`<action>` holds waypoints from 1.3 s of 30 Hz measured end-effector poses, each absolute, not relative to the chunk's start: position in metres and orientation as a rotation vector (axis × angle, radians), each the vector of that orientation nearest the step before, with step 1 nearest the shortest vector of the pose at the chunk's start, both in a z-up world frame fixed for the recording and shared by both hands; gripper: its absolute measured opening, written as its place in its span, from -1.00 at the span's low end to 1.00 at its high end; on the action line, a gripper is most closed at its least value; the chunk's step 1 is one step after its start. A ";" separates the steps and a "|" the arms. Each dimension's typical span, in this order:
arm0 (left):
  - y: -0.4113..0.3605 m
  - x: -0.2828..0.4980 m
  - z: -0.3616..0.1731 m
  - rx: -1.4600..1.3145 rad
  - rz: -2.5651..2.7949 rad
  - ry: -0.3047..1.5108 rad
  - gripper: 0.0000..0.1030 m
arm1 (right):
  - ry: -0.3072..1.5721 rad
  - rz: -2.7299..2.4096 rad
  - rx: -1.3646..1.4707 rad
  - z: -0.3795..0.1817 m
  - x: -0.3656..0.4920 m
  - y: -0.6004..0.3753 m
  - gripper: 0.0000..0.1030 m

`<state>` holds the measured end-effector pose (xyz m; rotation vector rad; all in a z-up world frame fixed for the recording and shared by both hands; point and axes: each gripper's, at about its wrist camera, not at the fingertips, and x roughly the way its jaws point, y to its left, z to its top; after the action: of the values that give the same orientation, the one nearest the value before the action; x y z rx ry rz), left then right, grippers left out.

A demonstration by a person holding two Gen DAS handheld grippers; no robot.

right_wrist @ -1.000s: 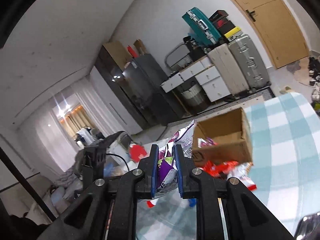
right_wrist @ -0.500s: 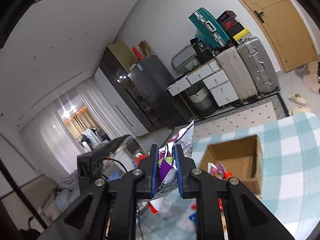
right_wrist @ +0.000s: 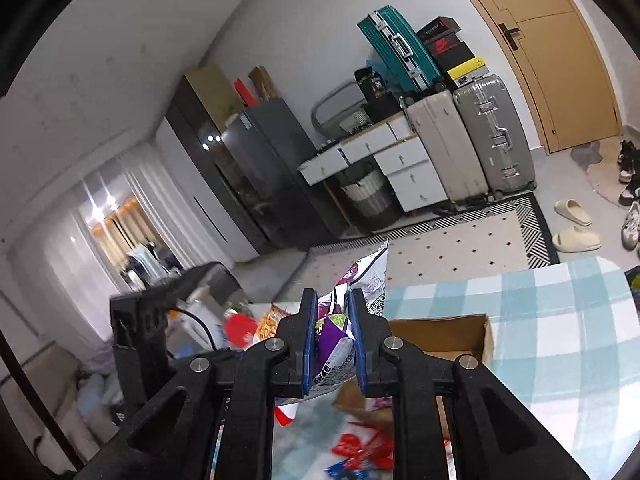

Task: Organize snacks
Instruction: 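Lift both held bags and carry them over the cardboard box, then open both grippers to drop the bags into the box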

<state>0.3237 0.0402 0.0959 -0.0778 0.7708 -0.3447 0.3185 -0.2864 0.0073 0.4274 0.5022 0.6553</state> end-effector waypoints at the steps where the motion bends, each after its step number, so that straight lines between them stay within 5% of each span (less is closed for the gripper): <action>1: 0.039 0.332 0.088 -0.076 -0.329 0.772 -0.19 | 0.516 0.643 0.415 0.003 0.327 -0.283 -0.70; 25: 0.016 0.454 -0.083 -0.091 -0.330 1.043 -0.19 | 0.716 0.467 0.126 -0.121 0.421 -0.242 -0.70; 36: 0.019 0.464 -0.101 -0.092 -0.325 1.088 -0.12 | 0.750 0.459 0.081 -0.142 0.428 -0.233 -0.69; 39: 0.021 0.463 -0.099 -0.104 -0.315 1.089 0.04 | 0.767 0.458 0.099 -0.147 0.428 -0.235 -0.69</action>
<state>0.4625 0.0206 -0.0988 -0.1038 1.0885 -0.3149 0.4275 -0.2346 -0.1467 0.0987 0.7670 0.4577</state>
